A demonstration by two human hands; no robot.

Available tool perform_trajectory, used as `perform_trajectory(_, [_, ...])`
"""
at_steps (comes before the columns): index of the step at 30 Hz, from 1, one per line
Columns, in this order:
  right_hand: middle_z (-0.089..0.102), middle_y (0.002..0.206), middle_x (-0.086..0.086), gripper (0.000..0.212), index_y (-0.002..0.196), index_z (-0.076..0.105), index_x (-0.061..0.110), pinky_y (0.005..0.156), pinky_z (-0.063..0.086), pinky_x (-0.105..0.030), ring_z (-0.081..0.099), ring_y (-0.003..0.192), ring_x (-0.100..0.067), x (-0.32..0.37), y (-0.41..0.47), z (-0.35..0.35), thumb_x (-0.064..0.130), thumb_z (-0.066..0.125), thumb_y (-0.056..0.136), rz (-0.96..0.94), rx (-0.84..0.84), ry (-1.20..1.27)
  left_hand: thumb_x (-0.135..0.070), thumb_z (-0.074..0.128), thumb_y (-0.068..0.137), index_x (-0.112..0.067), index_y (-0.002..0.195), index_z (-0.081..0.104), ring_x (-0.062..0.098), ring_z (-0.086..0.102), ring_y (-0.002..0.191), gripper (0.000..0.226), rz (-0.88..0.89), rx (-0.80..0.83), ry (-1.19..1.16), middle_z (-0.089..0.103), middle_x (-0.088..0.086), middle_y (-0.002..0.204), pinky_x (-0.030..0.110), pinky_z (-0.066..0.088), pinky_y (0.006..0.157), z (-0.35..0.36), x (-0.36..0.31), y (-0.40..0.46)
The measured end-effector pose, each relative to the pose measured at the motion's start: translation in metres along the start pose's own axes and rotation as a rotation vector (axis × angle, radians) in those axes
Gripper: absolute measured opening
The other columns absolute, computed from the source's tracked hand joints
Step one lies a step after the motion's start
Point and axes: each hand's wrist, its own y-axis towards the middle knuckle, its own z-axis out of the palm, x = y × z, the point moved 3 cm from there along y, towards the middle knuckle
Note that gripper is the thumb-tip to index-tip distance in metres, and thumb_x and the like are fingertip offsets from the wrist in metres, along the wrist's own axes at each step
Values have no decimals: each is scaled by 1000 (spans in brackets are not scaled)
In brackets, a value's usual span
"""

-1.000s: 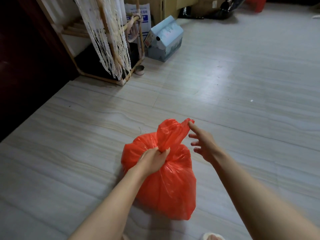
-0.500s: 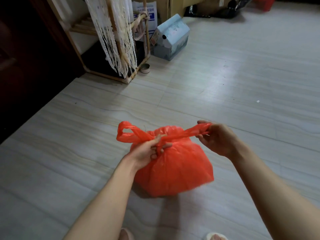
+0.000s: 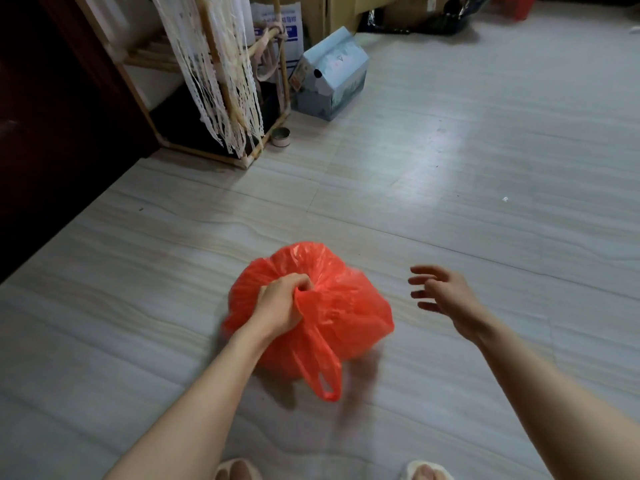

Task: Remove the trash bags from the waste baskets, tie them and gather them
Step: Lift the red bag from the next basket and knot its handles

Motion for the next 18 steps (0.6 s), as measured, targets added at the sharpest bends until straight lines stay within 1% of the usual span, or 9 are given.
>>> perform_trajectory(1, [60,120,-18,44,112,57,14,72,46,-28,56,91,-23,8,0,6,-9,32,84,-79,22,-12,-32,51,80,-20,84,65,22,62,98,19,81,50,91,67,0,94,27,33,69,3,-2,-1])
perform_trajectory(3, [60,124,-16,51,117,58,10,70,44,-22,55,100,-20,23,-3,25,-15,32,81,-222,89,-86,-26,56,78,-20,81,67,22,63,96,13,242,73,189,67,-1,94,28,39,71,8,-9,-4])
perform_trajectory(5, [58,129,-10,55,124,56,9,80,44,-18,52,111,-16,30,-8,52,-16,36,79,-327,195,-220,-19,58,79,-19,81,68,20,62,95,10,392,71,272,67,-2,95,27,40,72,14,-15,-9])
perform_trajectory(7, [56,131,-7,53,125,56,13,93,40,-17,51,117,-13,25,-10,77,-11,43,80,-378,324,-367,-16,57,79,-16,82,67,21,61,93,10,476,76,278,66,0,95,27,40,73,18,-17,-14])
perform_trajectory(9, [58,128,-9,48,120,61,16,98,41,-19,52,115,-14,15,-11,90,-7,45,81,-379,365,-477,-16,55,80,-16,87,63,21,60,93,10,485,71,234,63,1,95,28,41,75,18,-14,-17])
perform_trajectory(10, [60,123,-9,44,116,64,15,92,43,-12,54,109,-13,12,-10,92,-6,46,81,-368,349,-468,-16,54,81,-16,89,60,20,59,92,10,473,73,214,61,1,96,29,43,77,16,-12,-18])
perform_trajectory(12, [65,105,-5,36,107,68,11,69,38,5,53,93,-8,10,-8,91,-7,47,83,-340,312,-399,-15,54,80,-15,91,57,20,58,91,11,441,69,145,60,1,96,32,45,79,15,-10,-20])
perform_trajectory(14, [60,89,2,31,103,68,9,61,35,4,49,85,-7,10,-5,91,-7,50,83,-320,289,-359,-12,58,78,-13,88,56,20,58,89,10,384,29,44,60,2,93,33,45,79,12,-11,-20])
perform_trajectory(18, [55,74,12,26,95,69,7,58,37,3,48,70,2,12,-5,93,-8,54,80,-269,295,-251,0,57,77,-11,84,53,19,58,83,14,220,-46,-186,61,4,89,26,42,73,8,-11,-13])
